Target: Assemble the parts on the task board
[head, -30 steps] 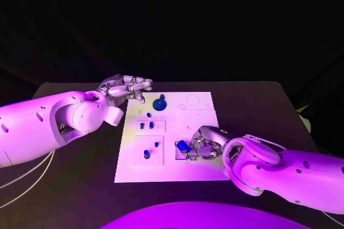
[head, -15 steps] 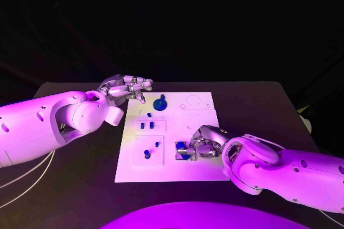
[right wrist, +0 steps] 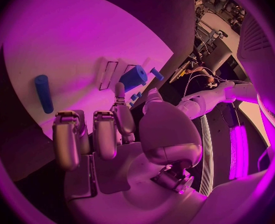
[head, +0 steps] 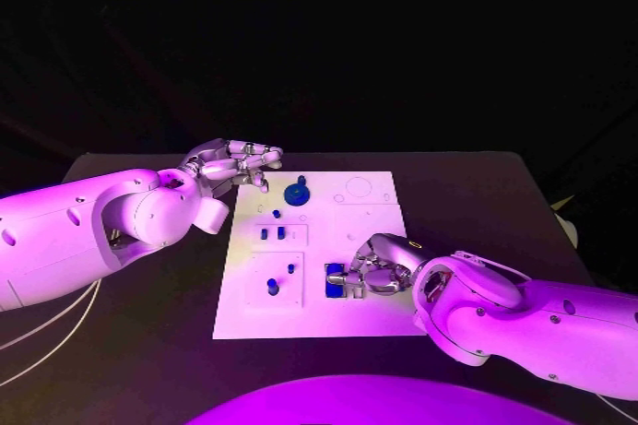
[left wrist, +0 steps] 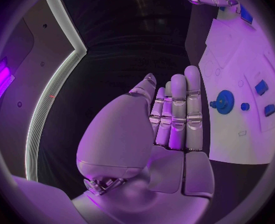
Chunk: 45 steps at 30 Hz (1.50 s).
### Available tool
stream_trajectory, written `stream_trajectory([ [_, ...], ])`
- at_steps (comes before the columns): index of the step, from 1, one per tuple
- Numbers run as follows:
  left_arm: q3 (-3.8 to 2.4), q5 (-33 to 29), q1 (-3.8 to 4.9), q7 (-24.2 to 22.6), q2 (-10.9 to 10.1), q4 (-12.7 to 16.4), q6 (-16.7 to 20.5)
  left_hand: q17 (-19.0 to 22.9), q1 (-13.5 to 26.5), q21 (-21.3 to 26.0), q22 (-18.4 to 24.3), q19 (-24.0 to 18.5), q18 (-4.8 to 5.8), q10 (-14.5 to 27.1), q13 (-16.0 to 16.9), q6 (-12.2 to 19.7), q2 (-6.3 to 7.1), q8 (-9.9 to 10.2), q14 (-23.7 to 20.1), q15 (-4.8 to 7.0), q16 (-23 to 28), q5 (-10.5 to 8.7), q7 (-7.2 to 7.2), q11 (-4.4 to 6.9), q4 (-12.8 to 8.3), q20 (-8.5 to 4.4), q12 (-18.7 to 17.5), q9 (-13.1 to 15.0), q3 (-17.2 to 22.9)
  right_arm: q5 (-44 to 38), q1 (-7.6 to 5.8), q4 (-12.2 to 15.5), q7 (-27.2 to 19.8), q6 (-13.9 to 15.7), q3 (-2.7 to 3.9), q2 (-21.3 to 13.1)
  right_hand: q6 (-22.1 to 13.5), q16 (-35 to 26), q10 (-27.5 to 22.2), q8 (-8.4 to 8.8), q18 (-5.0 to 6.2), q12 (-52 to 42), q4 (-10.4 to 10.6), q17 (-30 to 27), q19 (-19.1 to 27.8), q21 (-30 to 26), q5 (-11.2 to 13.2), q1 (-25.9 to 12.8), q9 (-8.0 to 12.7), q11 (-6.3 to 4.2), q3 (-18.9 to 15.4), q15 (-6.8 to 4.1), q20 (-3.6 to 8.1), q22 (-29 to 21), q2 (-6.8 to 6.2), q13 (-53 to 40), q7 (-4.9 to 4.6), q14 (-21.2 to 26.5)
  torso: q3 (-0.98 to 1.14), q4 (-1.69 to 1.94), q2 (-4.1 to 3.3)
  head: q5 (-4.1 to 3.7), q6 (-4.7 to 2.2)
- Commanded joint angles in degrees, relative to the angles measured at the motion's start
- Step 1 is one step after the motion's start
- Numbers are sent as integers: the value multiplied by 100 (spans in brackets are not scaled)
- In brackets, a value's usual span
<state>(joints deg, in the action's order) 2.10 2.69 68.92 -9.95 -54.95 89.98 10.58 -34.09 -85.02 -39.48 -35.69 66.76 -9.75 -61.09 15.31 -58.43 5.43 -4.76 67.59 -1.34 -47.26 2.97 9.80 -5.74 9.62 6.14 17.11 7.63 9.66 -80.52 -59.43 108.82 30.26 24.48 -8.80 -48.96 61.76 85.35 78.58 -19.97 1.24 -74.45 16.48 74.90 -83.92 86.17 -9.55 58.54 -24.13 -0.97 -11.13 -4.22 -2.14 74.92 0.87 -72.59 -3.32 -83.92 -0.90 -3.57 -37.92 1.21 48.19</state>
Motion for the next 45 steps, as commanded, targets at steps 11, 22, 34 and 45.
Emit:
stream_trajectory([
  [11, -4, 10, 2, -24, -16, 18, -95, 6, -6, 37, 6, 22, -75, 49, 6, 31, -40, -36, -28, -4, -28, -18, 7, -7, -9, 6, 29, 7, -29, -23, 51, 262, -439, -329, -3, -249, -22, 38, 144, -127, -61, -84, -364, 848, -511, 107, -931, 1296, -97, -36, 113, -66, 68, 1402, -18, -171, 62, -469, 0, 2, -3, -3, -10],
  [22, -4, 11, 2, -11, -14, 24, -104, 6, -6, 37, 6, 22, -75, 49, 6, 31, -40, -36, -28, -4, -28, -18, 7, -7, -9, 6, 29, 7, -29, -64, 60, 123, -359, -357, -3, -158, -2, 56, 189, -147, -70, -120, -294, 876, -526, 148, -1054, 1367, -110, -52, 126, -78, 79, 1419, 137, -231, 78, -475, 1, 11, -6, -9, -14],
  [34, -4, 16, 2, -3, -21, 30, -102, 6, -6, 37, 6, 22, -75, 49, 6, 31, -40, -36, -28, -4, -28, -18, 7, -7, -9, 6, 29, 7, -29, -147, 61, -44, -241, -363, -3, -65, 12, 73, 237, -166, -77, -171, -261, 901, -536, 176, -1126, 1451, -123, -70, 145, -92, 90, 1431, 233, -299, 100, -481, 3, 2, 0, -1, 16],
  [45, -4, 18, 2, 1, -16, 24, -112, 9, -15, 41, 8, 23, -75, 55, 9, 33, -43, -42, -32, -3, -30, -18, 6, -5, -16, 6, 41, 8, -31, -189, 61, -81, -267, -364, -1, -87, 4, 77, 254, -185, -78, -183, -318, 909, -539, 182, -1146, 1641, -139, -87, 158, -107, 105, 1435, 228, -329, 117, -482, 3, 1, -2, -8, 19],
])
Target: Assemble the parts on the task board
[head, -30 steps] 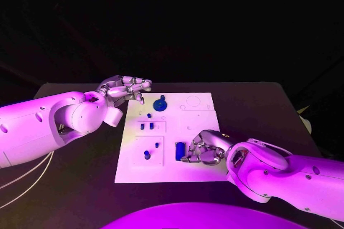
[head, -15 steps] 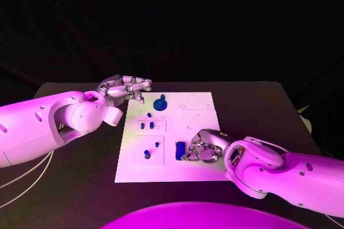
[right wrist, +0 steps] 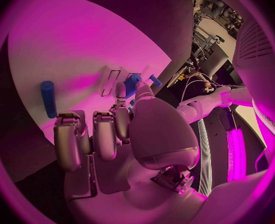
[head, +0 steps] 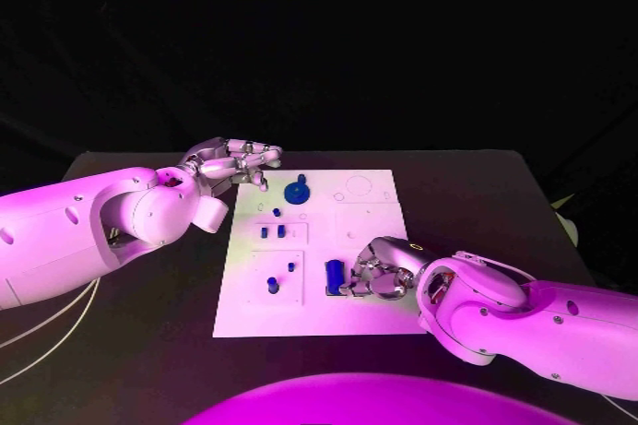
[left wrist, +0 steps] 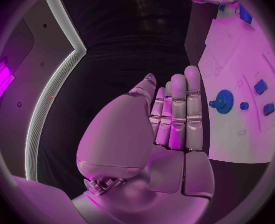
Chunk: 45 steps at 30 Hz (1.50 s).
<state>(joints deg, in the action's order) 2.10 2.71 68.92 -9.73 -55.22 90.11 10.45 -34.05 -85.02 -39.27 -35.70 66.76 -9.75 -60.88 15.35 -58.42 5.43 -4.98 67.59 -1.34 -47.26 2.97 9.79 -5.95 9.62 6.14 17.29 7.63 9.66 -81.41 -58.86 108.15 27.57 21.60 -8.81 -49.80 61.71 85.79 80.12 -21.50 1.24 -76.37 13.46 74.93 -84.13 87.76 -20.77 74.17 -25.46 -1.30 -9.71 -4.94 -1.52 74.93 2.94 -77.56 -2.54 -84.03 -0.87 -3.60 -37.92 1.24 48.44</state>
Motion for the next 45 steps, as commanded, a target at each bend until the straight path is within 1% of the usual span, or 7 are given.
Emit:
stream_trajectory([
  [1, -4, 16, 2, -20, 11, 11, -102, 5, -15, 20, 9, 23, -75, 34, 5, 32, -43, -20, -32, -3, -30, -18, 7, 16, -16, 6, 22, 8, -31, -98, 4, -17, -4, -77, 0, -5, 8, 32, 100, -32, -79, 10, -16, 906, -518, 23, -24, 78, -5, -54, 16, -35, 43, 1435, 21, 168, 39, -472, 2, 8, -2, -11, -5],
  [6, -4, 17, 2, -20, 5, 9, -99, 5, -15, 20, 9, 23, -75, 34, 5, 32, -43, -20, -32, -3, -30, -18, 7, 16, -16, 6, 22, 8, -31, -77, 3, -17, -40, -103, 1, -10, 6, 33, 99, -34, -78, 12, -18, 907, -517, 20, -16, 88, -7, -54, 7, -36, 44, 1433, 7, 167, 36, -472, -1, 5, -2, -6, 0],
  [12, -3, 17, 2, -20, 5, 8, -98, 5, -15, 20, 9, 23, -75, 34, 5, 32, -43, -20, -32, -3, -30, -18, 7, 16, -16, 6, 22, 8, -31, 17, 2, -13, -153, -246, 1, -17, -11, 11, 69, -39, -69, 61, 24, 876, -502, -24, 91, 52, -14, -37, -97, -26, 42, 1419, -96, 203, 16, -464, -4, 2, 2, -6, 0],
  [20, -3, 20, 2, -21, 4, 5, -95, 5, -15, 20, 9, 23, -75, 34, 5, 32, -43, -20, -32, -3, -30, -18, 7, 16, -16, 6, 22, 8, -31, 94, 1, -7, -244, -335, 1, -25, -41, -21, 22, -70, -55, 138, 141, 834, -481, -87, 681, -45, -41, -2, -324, 4, 16, 1400, -212, 248, -21, -453, -3, 6, 0, -4, 2],
  [24, -3, 24, 2, -22, 2, 6, -93, 7, -25, 22, 10, 24, -76, 40, 6, 35, -44, -25, -34, -2, -32, -18, 6, 16, -22, 6, 31, 9, -32, 71, 1, 7, -247, -315, 1, -45, -43, -20, 25, -76, -55, 136, 147, 835, -481, -87, 736, -43, -45, 0, -343, 6, 14, 1400, -215, 243, -22, -453, -4, 4, -2, -3, 5],
  [36, -3, 26, 2, -21, 5, 6, -97, 7, -25, 22, 10, 24, -76, 40, 6, 35, -44, -25, -34, -2, -32, -18, 6, 16, -22, 6, 31, 9, -32, -133, -2, -74, -71, -122, 1, 33, -24, -5, 72, -113, -64, 80, 185, 860, -495, -48, 662, 25, -66, -16, -317, -4, 17, 1415, -43, 173, -3, -460, 4, 13, -7, 0, 3],
  [45, -3, 27, 2, -18, -1, 10, -98, 7, -25, 22, 10, 24, -76, 40, 6, 35, -44, -25, -34, -2, -32, -18, 6, 16, -22, 6, 31, 9, -32, -228, -9, -148, 125, 28, 2, 107, -10, 9, 110, -142, -70, 39, 273, 881, -505, -21, 571, 0, -82, -31, -316, -15, 25, 1426, 116, 122, 16, -466, -4, 7, -2, 5, 19],
])
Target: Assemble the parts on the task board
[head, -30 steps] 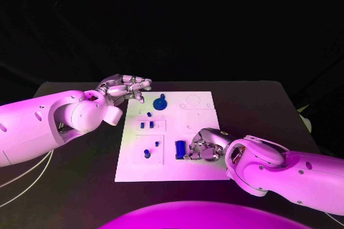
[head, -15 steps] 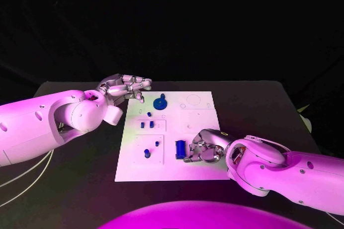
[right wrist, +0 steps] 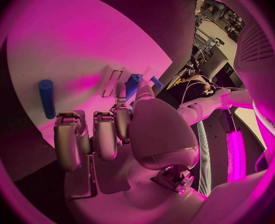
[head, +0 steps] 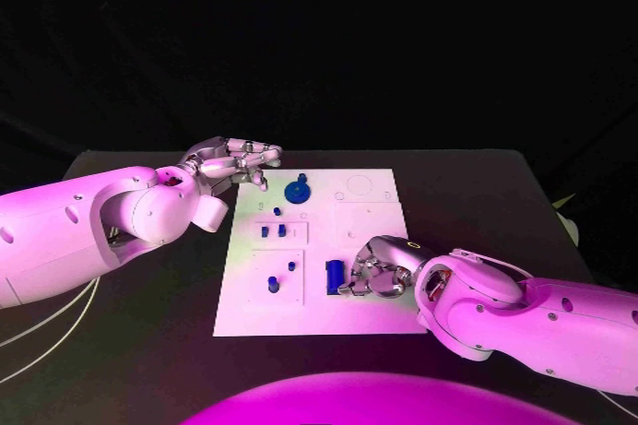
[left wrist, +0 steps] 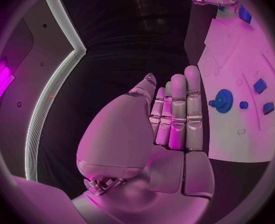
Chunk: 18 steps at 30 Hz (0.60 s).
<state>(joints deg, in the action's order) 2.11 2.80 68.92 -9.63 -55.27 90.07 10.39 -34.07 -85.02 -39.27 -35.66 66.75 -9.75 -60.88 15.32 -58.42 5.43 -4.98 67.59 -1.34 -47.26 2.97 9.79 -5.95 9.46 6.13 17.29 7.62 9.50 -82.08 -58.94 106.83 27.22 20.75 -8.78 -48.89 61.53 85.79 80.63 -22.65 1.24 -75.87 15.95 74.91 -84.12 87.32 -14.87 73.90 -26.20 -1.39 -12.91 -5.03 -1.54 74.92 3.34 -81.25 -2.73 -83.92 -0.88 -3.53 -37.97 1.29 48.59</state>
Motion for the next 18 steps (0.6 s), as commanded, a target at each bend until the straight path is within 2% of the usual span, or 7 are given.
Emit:
stream_trajectory([
  [1, -4, 18, 2, -27, 5, 15, -91, 9, -25, 22, 5, 24, -75, 40, 9, 35, -44, -25, -34, -2, -32, -18, 6, 16, -6, 6, 31, 9, -16, -166, -2, -22, 170, 121, -1, 24, 10, 12, 63, -30, -71, -16, 23, 887, -508, 29, -31, 36, -9, -24, 7, -7, 28, 1429, 87, 486, 38, -477, 0, 1, 2, 1, 5],
  [11, -4, 18, 2, -24, -4, 17, -89, 11, -31, 25, 7, 24, -75, 43, 11, 36, -45, -30, -36, -2, -34, -18, 6, 17, -11, 6, 39, 10, -18, -185, -7, -17, 169, 129, 0, 33, -4, 10, 64, -43, -69, -9, -22, 884, -505, 18, -61, 138, -20, -35, 3, -18, 36, 1426, 76, 484, 49, -477, 0, -3, 2, 5, 10],
  [18, -4, 19, 2, -23, -14, 19, -90, 11, -31, 25, 7, 24, -75, 43, 11, 36, -45, -30, -36, -2, -34, -18, 6, 17, -11, 6, 39, 10, -18, -212, -9, 158, 119, 293, 2, -170, -11, 0, 48, -44, -65, 18, -30, 869, -500, 1, -62, 155, -22, -34, -10, -18, 38, 1421, 56, 507, 47, -474, 0, -1, 6, 8, 2],
])
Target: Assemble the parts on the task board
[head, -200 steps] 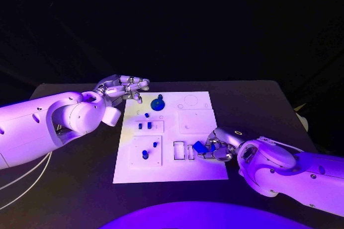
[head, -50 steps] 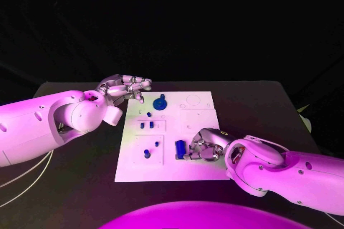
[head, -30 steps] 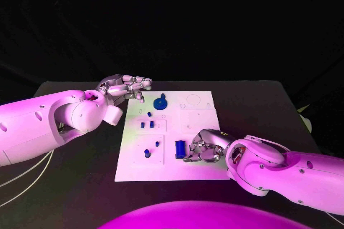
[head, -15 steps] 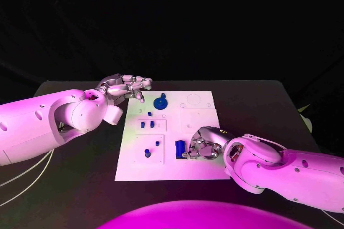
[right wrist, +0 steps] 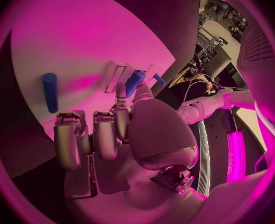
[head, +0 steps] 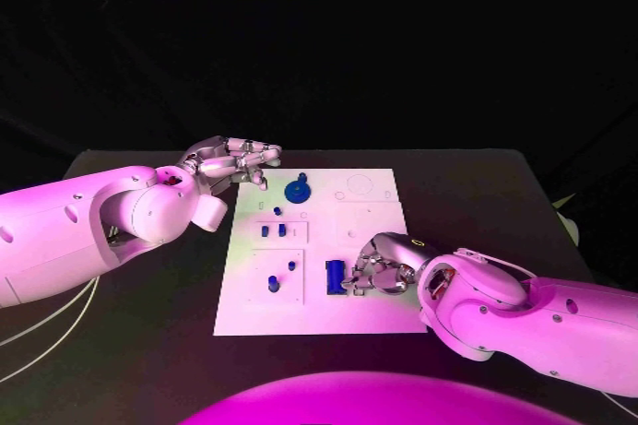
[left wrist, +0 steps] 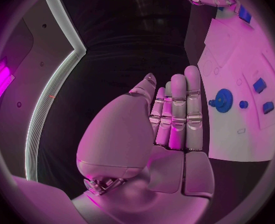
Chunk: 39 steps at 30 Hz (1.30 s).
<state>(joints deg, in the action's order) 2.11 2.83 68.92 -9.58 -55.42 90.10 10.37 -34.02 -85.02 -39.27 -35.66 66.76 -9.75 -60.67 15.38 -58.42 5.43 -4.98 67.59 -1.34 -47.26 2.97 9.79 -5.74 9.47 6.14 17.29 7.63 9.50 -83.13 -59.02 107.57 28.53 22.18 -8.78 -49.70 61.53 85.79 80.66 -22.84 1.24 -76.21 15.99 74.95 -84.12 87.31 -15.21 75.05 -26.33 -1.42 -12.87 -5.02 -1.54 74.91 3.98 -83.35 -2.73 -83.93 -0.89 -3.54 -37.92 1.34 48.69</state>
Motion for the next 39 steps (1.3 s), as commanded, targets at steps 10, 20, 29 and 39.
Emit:
stream_trajectory([
  [10, -3, 15, 3, -29, -22, 22, -71, 5, -31, 25, 7, 24, -75, 22, 5, 36, -45, -30, -36, -2, -34, -18, 6, -4, -11, 6, 39, 10, -18, -83, -141, 442, -209, 611, 8, -854, -339, -87, -85, 261, -32, 265, -130, 750, -446, -160, -235, 353, 125, 80, -59, 59, -11, 1373, -93, 878, -99, -443, -8, -13, 10, -79, -57],
  [20, 1, 15, 4, -36, -2, 8, -85, 8, -35, 28, 8, 25, -75, 27, 7, 38, -43, -35, -40, -2, -36, -18, 5, -4, -15, 6, 49, 11, -23, -534, -265, 481, 70, 426, -1, -1359, -160, 103, 129, 498, -92, -26, -52, 1026, -540, 121, -922, 482, 274, 91, -145, 83, -56, 1465, -130, 589, -106, -508, 4, -22, 18, -169, -74],
  [29, 10, 15, 3, -38, 29, 2, -98, 8, -35, 28, 8, 25, -75, 27, 7, 38, -43, -35, -40, -2, -36, -18, 5, -4, -15, 6, 49, 11, -23, -661, -134, 369, 286, 86, -28, -1368, -54, 155, 167, 542, -106, -79, 45, 1100, -561, 184, -852, 390, 298, 83, -242, 77, -49, 1484, -170, 529, -94, -523, -2, -21, 9, -169, -79],
  [39, 11, 15, 3, -37, 21, 9, -102, 10, -41, 31, 10, 24, -75, 30, 8, 39, -47, -39, -44, -2, -36, -18, 3, -3, -19, 6, 55, 11, -22, -653, -9, 135, 334, 24, -34, -1132, 18, 156, 165, 554, -106, -71, 54, 1101, -561, 183, -705, 339, 300, 74, -275, 71, -44, 1484, -130, 528, -78, -522, 1, -14, -5, -178, -66],
])
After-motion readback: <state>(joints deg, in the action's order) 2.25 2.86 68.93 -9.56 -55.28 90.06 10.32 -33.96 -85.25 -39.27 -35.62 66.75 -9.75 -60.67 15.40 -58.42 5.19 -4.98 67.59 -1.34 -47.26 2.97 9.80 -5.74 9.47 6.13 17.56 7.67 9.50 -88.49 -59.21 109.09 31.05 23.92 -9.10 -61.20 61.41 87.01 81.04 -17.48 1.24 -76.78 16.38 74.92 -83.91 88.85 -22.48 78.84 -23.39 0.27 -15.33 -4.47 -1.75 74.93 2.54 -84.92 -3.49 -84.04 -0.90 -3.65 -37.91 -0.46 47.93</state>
